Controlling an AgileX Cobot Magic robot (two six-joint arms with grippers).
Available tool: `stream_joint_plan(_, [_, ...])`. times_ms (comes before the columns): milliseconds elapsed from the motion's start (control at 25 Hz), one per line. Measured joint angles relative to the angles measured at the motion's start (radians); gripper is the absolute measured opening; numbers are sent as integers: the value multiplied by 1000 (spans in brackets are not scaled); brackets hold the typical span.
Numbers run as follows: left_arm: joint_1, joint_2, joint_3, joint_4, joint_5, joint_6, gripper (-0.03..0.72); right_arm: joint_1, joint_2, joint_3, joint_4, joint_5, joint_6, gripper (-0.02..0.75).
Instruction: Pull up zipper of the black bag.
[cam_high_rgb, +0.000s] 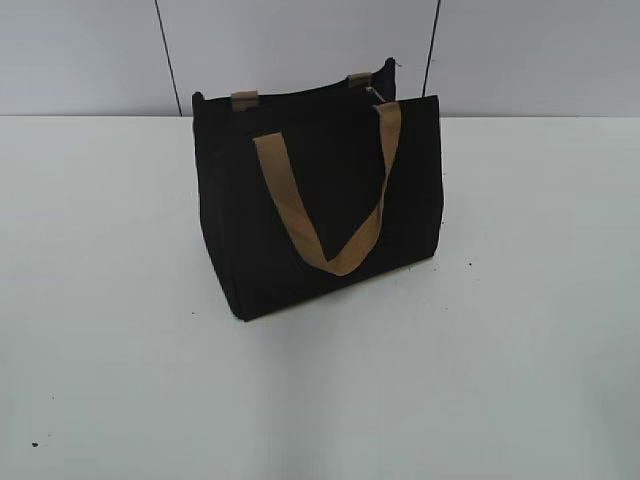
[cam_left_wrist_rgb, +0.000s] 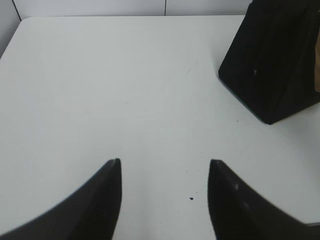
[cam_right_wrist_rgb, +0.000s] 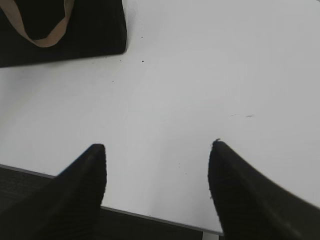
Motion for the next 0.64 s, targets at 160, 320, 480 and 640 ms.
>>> stream_joint_plan(160, [65, 0, 0, 0, 0, 0, 420, -12, 0, 0, 0, 0, 0, 491])
stream_joint_plan(320, [144, 0, 0, 0, 0, 0, 400, -44, 0, 0, 1, 0, 0, 490])
stream_joint_plan(480, [155, 0, 0, 0, 0, 0, 396, -46, 0, 0, 1, 0, 1, 490])
stream_joint_plan(640, [155, 0, 0, 0, 0, 0, 396, -46, 0, 0, 1, 0, 1, 490])
